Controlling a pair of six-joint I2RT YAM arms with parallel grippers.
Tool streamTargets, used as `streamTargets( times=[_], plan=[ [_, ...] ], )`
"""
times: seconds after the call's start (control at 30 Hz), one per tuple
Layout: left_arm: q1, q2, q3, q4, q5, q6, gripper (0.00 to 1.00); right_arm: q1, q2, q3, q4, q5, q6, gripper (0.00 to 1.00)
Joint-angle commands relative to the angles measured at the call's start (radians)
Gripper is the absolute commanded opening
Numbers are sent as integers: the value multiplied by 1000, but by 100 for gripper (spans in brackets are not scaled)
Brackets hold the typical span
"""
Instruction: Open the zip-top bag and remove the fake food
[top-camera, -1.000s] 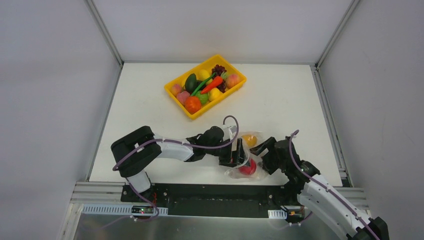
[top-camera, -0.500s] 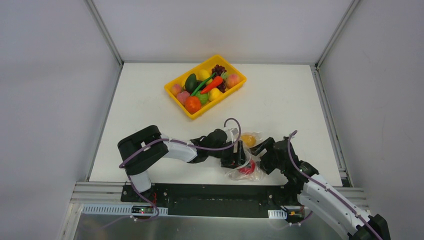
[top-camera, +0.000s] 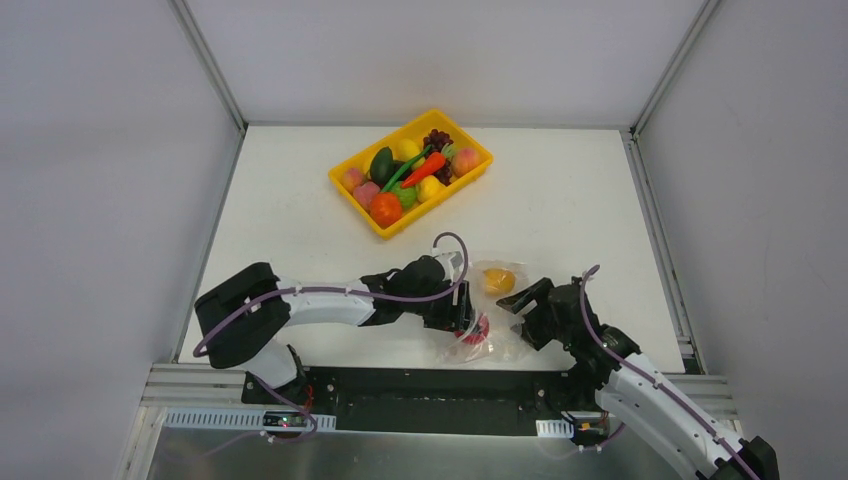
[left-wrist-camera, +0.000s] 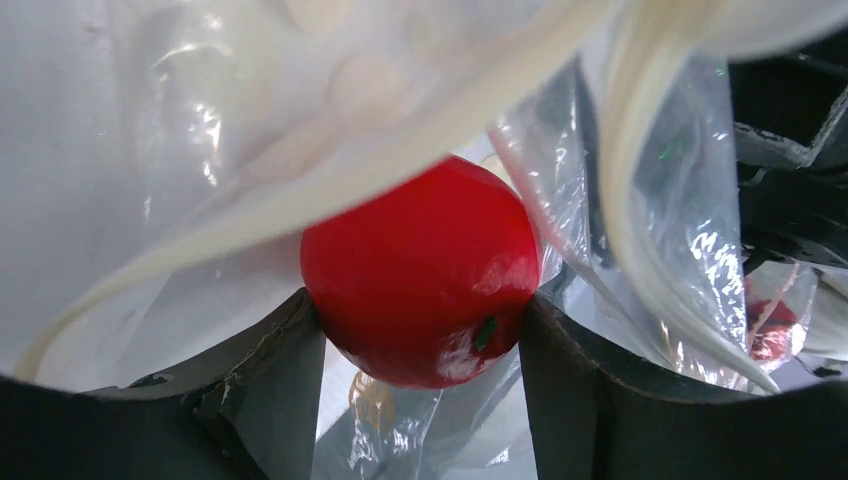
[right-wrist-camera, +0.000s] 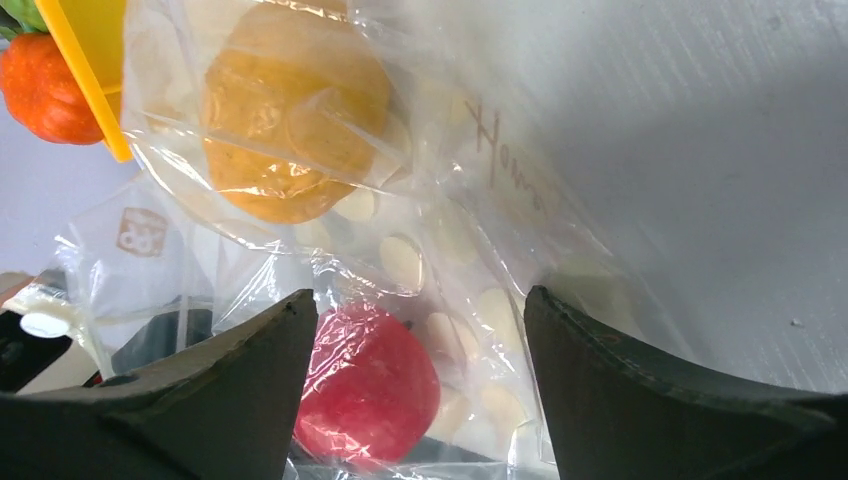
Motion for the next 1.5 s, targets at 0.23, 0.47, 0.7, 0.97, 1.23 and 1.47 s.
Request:
streamTargets(
  times=[0.23, 0.47, 0.7, 0.97, 1.23, 1.47],
  plan=[
    [3, -146, -19, -271, -147, 137, 58, 4, 33, -31, -31, 55, 32, 74],
    [4, -111, -25, -158, -92, 120, 86, 4, 76, -44, 22, 30, 27, 73],
    [6, -180, -68, -94, -142, 72, 99, 5, 81, -44, 24, 16, 14, 73],
    [13, -186, -50, -100, -158, 55, 98, 4, 93, -46, 40, 9, 13, 73],
    [15, -179, -64, -63, -179, 21, 83, 5, 98, -46, 41, 5, 8, 73],
    [19, -117, -50, -75, -182, 12, 74, 4, 102, -46, 49, 2, 9, 73]
  ],
)
